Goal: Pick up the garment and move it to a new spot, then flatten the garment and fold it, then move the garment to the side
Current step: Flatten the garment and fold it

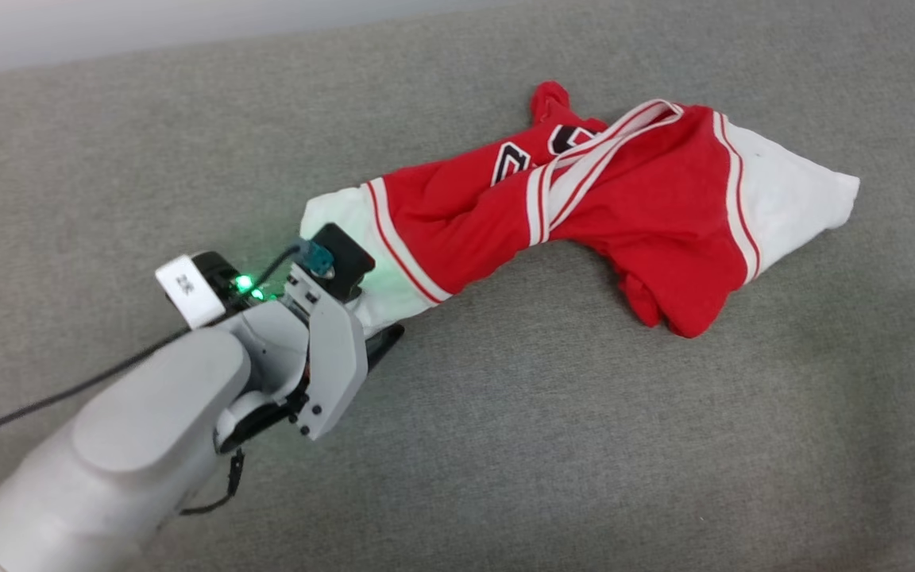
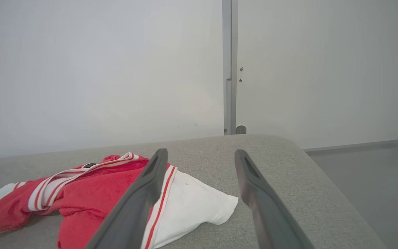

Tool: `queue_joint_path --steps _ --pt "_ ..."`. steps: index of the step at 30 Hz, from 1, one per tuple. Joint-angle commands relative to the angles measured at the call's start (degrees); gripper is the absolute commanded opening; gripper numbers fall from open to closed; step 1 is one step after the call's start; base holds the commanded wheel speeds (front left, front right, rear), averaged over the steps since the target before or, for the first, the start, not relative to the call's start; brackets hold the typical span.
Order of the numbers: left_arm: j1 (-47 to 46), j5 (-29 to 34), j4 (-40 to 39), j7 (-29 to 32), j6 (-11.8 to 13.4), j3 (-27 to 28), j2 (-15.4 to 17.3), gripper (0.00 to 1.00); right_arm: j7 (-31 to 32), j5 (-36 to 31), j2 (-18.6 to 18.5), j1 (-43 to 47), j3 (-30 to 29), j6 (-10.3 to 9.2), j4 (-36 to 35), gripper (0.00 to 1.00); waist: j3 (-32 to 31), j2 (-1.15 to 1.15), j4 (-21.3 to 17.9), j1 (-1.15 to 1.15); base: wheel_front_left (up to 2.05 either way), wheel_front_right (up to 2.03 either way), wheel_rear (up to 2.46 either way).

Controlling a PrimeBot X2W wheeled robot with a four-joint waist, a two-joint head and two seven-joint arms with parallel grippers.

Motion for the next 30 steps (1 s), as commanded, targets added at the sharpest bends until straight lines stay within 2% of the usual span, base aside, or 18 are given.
queue_joint_path --steps 1,4,5,6,7,12,16,20,24,30 --pt "-0.1 -1.0 1.5 0.1 -0.1 -1.3 -0.1 1.00 0.1 -0.4 0.4 0.6 -0.2 -0.08 -0.3 1.00 1.0 0.00 -1.1 0.00 0.00 0.00 0.00" --pt "-1.0 -1.9 4.1 -0.8 0.1 -4.3 0.3 1.00 0.2 -0.5 0.5 0.5 -0.5 -0.08 -0.5 1.00 1.4 0.00 -1.4 0.00 0.00 0.00 0.00" --pt "-1.3 -2.3 4.8 -1.1 0.1 -5.4 0.4 0.58 0.4 -0.5 0.4 0.4 -0.5 -0.08 -0.6 1.00 1.6 0.00 -1.4 0.00 0.00 0.00 0.00" --pt "-1.7 -2.5 5.3 -1.5 0.1 -6.2 0.4 0.32 0.7 -0.5 0.2 0.3 -0.3 -0.08 -0.7 1.00 1.7 0.00 -1.3 0.00 0.00 0.00 0.00" --pt "-2.0 -3.1 5.7 -1.7 0.1 -7.0 0.4 0.00 1.1 -0.5 -0.1 0.0 0.0 -0.08 -0.8 1.00 1.8 0.00 -1.3 0.00 0.00 0.00 0.00" --pt "-4.9 -4.9 5.8 -3.2 0.0 -10.4 -0.4 0.00 6.3 -1.1 -3.9 -2.7 4.8 -0.08 -1.4 1.00 3.1 0.00 -0.2 0.00 0.00 0.00 0.00" --pt "-8.2 -5.1 5.2 -4.4 0.0 -12.3 -1.4 0.00 14.5 -1.4 -9.6 -8.4 12.7 -0.08 -0.2 1.00 4.8 0.00 1.3 0.00 0.00 0.00 0.00" --pt "-11.5 -4.5 4.0 -4.8 0.0 -13.7 -2.7 0.00 23.1 0.4 -15.1 -17.7 21.7 -0.08 3.0 1.00 7.6 0.00 3.7 0.00 0.00 0.00 0.00" --pt "-14.8 -3.4 2.3 -4.7 0.0 -14.7 -4.2 0.00 29.3 2.6 -18.1 -28.7 30.5 -0.08 8.2 1.00 11.1 0.00 6.3 0.00 0.00 0.00 0.00" --pt "-17.7 -2.5 -0.2 -3.7 0.0 -15.8 -6.0 0.00 32.2 3.7 -18.8 -43.0 43.3 -0.08 18.8 1.00 15.0 0.00 9.0 0.00 0.00 0.00 0.00"
